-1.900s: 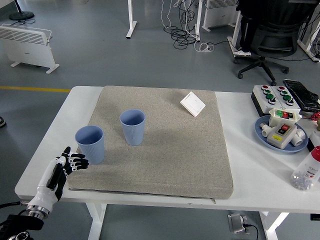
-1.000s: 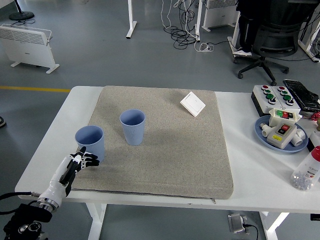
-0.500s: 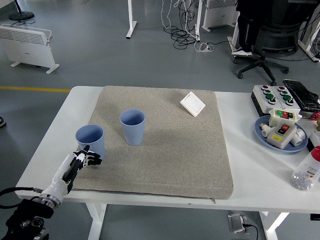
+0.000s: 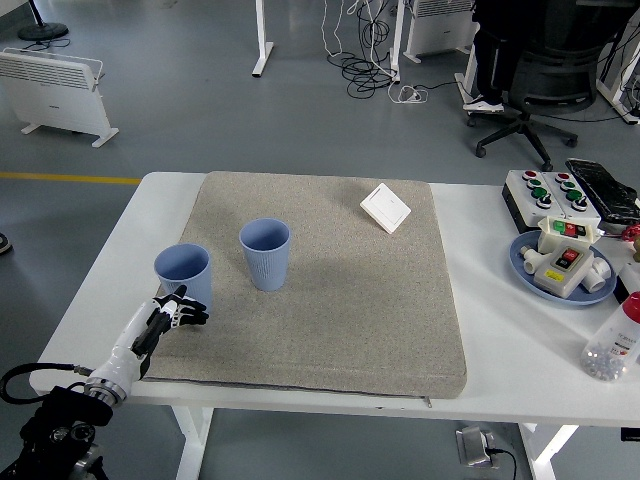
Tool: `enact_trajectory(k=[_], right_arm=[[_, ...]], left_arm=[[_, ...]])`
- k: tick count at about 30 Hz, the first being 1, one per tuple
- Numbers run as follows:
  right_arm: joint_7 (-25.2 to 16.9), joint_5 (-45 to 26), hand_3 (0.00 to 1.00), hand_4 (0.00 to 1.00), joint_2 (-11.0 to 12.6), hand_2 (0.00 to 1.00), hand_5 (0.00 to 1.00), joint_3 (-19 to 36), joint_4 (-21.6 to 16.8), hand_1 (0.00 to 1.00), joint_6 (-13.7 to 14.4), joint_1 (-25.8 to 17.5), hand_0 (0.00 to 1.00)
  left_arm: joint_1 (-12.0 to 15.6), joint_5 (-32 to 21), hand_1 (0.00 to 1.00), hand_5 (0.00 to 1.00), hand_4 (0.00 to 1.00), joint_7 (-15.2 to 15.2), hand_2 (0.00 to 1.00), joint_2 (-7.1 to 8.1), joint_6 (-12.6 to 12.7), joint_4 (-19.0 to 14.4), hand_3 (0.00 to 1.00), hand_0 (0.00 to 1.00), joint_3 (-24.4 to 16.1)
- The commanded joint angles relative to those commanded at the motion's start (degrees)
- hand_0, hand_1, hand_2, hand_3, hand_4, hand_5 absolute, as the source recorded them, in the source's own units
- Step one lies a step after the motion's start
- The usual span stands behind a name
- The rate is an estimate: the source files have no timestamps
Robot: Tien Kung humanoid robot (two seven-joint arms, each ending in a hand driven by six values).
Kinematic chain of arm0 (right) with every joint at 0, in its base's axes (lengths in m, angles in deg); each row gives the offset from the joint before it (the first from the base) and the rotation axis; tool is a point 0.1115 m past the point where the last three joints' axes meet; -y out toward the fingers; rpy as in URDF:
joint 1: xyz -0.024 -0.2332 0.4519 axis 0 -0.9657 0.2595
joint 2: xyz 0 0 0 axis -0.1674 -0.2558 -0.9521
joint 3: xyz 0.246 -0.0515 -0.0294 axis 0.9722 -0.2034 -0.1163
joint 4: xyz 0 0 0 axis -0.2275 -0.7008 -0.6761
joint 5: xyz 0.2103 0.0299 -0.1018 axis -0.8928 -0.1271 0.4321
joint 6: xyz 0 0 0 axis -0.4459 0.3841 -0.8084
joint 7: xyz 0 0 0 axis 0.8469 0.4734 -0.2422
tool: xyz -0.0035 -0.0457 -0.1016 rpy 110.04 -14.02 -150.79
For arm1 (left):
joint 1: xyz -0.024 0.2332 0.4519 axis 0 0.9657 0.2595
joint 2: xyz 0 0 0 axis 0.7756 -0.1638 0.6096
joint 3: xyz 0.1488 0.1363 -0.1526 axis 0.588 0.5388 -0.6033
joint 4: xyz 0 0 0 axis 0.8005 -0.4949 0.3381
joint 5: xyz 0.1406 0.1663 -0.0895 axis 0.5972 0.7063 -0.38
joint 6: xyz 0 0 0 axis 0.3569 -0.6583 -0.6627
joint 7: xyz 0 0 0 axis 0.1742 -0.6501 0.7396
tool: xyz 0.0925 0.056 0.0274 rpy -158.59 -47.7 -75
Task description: Push cup pick cup insert cup
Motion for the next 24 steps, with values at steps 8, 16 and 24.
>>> enact_trajectory(k=[8,16,24], right_arm=[[0.09,-0.03,0.559,0.074,0.01,0.623,0.439,-0.17,0.0,0.624,0.03,0.02,0.75],[0.16,0.02,0.559,0.074,0.02,0.623,0.438,-0.32,0.0,0.624,0.07,-0.13,0.75],[0.18,-0.09,0.559,0.074,0.02,0.627,0.44,-0.55,0.0,0.624,0.09,-0.3,0.75]], left_arm=[[-1.9,0.81,0.548,0.998,0.603,-0.03,0.508,0.95,0.03,1.66,0.482,0.704,1.18],[-3.68,0.73,0.549,0.998,0.61,-0.19,0.508,1.53,0.01,3.7,0.482,0.706,2.52],[-5.46,1.07,0.55,0.998,0.615,-0.03,0.508,1.64,-0.16,5.64,0.482,0.712,3.14]])
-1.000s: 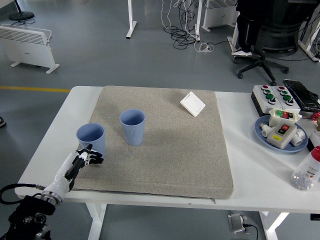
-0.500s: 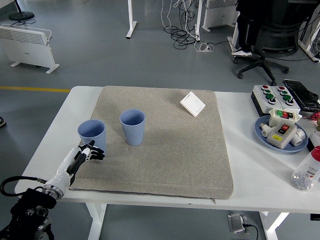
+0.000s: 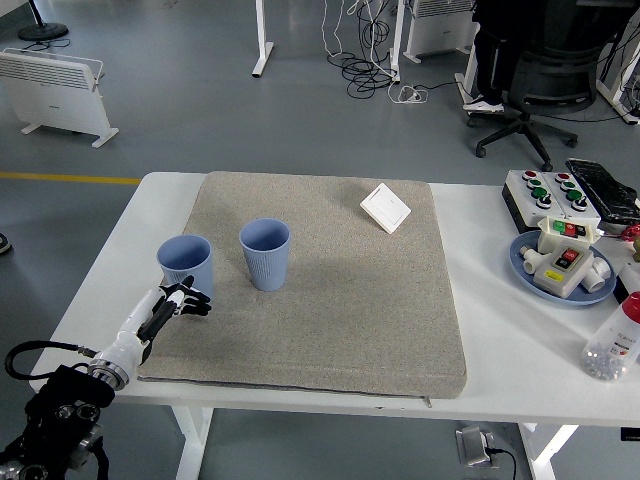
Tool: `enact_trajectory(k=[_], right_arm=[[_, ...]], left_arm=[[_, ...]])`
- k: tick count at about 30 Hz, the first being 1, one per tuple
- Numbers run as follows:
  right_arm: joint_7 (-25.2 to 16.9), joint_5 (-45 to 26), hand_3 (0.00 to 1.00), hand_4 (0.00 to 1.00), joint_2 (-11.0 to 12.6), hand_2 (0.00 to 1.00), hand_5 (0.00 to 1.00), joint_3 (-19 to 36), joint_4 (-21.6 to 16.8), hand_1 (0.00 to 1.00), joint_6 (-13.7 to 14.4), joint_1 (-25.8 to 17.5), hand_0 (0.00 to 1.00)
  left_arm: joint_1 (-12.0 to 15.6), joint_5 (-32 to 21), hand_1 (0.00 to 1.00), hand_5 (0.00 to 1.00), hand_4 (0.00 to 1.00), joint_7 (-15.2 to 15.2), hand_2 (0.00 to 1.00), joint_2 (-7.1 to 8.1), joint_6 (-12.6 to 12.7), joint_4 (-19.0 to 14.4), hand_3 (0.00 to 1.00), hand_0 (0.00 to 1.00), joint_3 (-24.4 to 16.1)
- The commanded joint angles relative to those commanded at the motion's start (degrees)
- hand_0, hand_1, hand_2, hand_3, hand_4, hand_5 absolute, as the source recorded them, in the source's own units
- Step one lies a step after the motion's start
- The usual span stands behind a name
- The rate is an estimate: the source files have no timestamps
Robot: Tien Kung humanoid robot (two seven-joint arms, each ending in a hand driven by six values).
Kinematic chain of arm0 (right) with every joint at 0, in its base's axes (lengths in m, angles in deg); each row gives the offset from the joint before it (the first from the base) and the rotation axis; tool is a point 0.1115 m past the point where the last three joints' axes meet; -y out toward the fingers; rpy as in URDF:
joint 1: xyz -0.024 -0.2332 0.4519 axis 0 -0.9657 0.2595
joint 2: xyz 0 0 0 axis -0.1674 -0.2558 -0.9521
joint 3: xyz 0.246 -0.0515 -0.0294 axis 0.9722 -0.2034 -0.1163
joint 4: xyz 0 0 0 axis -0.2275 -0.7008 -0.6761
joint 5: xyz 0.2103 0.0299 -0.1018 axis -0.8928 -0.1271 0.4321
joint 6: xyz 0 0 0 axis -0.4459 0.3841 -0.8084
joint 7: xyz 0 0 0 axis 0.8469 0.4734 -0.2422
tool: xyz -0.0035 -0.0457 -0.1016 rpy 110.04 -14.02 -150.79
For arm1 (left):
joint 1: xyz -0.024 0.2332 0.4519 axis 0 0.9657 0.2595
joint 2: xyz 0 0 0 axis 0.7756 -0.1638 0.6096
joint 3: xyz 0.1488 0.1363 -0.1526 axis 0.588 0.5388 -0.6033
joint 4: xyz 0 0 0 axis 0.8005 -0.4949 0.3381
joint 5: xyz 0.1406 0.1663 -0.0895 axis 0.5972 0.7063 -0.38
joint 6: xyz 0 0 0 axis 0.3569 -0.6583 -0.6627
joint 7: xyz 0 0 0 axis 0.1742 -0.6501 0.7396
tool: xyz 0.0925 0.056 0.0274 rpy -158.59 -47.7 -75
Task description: Push cup pick cup insert cup
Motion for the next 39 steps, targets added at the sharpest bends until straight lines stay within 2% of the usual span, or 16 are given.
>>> enact_trajectory(k=[21,32,39], right_arm=[[0.03,-0.07,0.559,0.073,0.1,0.627,0.44,-0.42,0.0,0.624,-0.09,0.52,0.751],[0.05,-0.11,0.559,0.071,0.17,0.629,0.439,-0.63,0.0,0.625,-0.13,0.73,0.752],[0.11,0.05,0.56,0.07,0.17,0.629,0.438,-0.65,0.0,0.625,-0.11,0.84,0.752]], left_arm=[[-5.18,0.8,0.55,0.998,0.62,-0.24,0.508,1.31,-0.17,4.67,0.482,0.713,1.43],[-7.4,0.41,0.55,0.998,0.621,-0.49,0.506,0.77,-0.28,7.36,0.481,0.713,2.43],[-9.92,1.36,0.55,0.998,0.621,-0.96,0.505,0.09,-0.2,9.97,0.481,0.721,3.43]])
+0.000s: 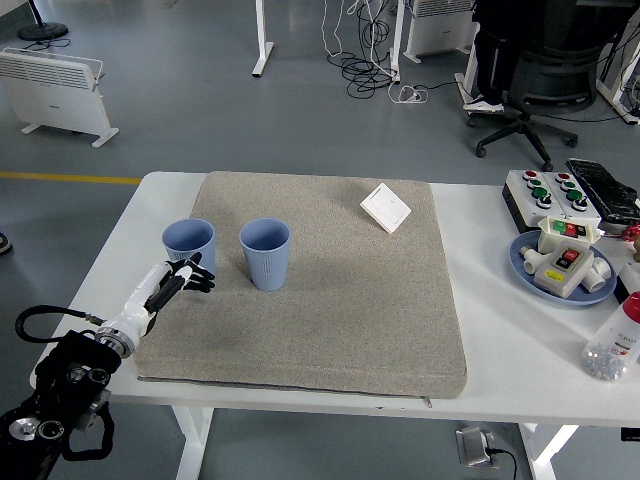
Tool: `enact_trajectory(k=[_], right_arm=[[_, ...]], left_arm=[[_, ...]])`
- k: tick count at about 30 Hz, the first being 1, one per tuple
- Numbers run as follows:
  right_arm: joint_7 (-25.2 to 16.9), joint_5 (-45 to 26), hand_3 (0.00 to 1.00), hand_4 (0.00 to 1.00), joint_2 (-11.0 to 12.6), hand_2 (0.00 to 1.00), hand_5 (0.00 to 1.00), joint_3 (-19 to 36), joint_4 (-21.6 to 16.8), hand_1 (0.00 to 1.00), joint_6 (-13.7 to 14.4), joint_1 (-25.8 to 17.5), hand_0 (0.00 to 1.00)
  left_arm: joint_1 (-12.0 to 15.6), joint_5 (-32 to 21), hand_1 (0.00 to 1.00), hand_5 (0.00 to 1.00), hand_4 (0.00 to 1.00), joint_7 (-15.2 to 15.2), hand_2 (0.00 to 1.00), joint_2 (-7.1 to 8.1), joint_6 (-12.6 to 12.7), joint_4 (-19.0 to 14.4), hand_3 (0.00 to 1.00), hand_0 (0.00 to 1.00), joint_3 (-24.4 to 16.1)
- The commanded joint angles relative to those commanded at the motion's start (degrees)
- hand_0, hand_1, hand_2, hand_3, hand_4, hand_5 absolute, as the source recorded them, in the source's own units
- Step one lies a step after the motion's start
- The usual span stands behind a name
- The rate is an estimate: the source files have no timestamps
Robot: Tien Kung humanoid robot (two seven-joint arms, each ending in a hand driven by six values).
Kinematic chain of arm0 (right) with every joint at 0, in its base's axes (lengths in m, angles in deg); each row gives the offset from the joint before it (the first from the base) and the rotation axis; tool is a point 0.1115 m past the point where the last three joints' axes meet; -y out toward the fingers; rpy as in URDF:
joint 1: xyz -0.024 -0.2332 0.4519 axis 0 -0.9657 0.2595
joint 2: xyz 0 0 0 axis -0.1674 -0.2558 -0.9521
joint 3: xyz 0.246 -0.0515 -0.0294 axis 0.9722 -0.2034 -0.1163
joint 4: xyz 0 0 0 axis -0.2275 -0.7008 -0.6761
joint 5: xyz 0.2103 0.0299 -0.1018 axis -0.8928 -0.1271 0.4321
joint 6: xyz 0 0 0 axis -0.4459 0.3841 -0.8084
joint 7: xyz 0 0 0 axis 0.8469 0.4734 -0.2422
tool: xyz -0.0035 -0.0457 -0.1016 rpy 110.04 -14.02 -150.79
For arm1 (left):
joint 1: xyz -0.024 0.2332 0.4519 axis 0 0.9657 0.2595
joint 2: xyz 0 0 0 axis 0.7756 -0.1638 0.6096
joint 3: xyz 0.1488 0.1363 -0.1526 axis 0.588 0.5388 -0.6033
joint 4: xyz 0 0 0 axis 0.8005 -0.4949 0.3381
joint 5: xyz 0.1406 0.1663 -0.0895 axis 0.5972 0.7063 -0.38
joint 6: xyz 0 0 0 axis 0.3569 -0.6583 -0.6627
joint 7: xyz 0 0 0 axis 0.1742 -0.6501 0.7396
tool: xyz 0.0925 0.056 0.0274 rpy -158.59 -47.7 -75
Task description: Push cup pick cup insert cup
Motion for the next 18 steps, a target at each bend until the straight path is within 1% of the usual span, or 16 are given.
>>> enact_trajectory(k=[8,18], right_arm=[[-0.02,-0.17,0.559,0.07,0.03,0.629,0.439,-0.19,0.0,0.625,0.01,0.16,0.751],[0.1,0.07,0.559,0.069,0.02,0.629,0.44,-0.23,0.0,0.625,-0.04,0.32,0.752]], left_arm=[[-1.85,0.3,0.55,0.998,0.621,-0.75,0.505,-0.09,0.08,3.4,0.478,0.722,0.73],[-3.23,1.74,0.547,0.998,0.619,-1.35,0.5,-0.28,0.23,5.11,0.477,0.721,1.53]])
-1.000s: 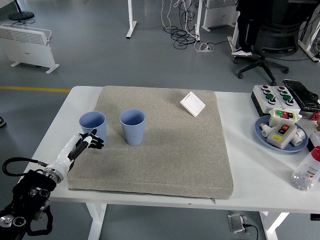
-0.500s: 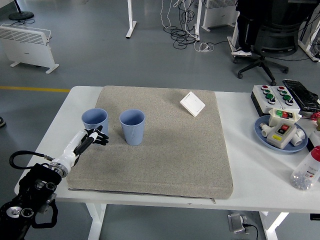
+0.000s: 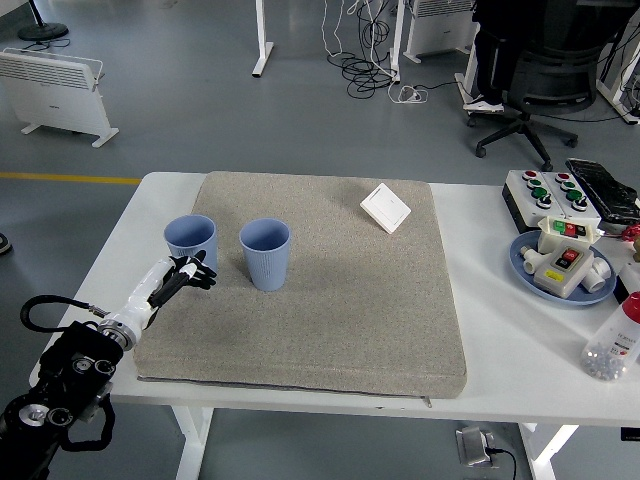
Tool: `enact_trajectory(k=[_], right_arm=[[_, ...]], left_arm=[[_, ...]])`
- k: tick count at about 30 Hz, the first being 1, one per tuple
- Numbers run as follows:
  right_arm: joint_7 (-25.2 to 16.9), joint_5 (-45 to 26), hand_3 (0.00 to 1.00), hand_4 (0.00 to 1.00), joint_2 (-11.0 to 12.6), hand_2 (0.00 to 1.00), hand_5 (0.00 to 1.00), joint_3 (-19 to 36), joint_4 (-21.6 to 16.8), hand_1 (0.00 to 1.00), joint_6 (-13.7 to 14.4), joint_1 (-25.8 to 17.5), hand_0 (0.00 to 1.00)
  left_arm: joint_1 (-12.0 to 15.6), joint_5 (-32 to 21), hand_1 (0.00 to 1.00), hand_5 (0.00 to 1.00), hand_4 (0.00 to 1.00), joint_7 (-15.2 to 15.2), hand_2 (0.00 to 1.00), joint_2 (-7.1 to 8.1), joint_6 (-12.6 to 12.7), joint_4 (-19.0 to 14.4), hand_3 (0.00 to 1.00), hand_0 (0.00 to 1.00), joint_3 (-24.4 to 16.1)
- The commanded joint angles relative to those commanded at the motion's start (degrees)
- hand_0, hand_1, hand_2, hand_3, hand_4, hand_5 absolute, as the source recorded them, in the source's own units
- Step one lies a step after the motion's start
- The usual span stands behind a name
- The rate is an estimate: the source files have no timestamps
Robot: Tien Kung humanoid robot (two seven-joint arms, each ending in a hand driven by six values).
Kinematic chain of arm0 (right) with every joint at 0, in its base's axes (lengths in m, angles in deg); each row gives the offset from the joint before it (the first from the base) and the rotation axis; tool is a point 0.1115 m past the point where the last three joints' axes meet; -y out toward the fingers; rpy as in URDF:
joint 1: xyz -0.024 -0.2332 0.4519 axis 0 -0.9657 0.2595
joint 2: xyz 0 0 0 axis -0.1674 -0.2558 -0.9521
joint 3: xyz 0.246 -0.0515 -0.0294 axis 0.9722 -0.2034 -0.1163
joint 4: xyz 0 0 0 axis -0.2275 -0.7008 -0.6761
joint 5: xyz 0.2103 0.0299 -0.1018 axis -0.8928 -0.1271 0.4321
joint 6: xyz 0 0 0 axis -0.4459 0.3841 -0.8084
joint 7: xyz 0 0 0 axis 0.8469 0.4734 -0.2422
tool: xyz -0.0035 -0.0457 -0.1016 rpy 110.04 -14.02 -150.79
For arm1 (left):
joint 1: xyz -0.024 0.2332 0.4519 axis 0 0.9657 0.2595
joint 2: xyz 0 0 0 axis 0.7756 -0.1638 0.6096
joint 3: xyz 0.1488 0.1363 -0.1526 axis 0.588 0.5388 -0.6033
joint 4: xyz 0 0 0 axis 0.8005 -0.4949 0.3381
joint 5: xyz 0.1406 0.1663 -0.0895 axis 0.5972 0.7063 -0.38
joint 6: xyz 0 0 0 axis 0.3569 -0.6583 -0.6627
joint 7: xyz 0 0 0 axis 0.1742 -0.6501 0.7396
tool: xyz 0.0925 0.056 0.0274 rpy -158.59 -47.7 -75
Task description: Push cup pick cup insert cup
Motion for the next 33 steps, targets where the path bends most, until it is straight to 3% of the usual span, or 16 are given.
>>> enact_trajectory(k=[33], right_arm=[[0.45,-0.06,0.559,0.071,0.17,0.628,0.443,-1.32,0.0,0.626,-0.15,-0.07,0.752]], left_arm=[[-5.1,-1.08,0.542,0.998,0.604,-3.17,0.494,-2.81,0.76,9.33,0.468,0.728,2.48]])
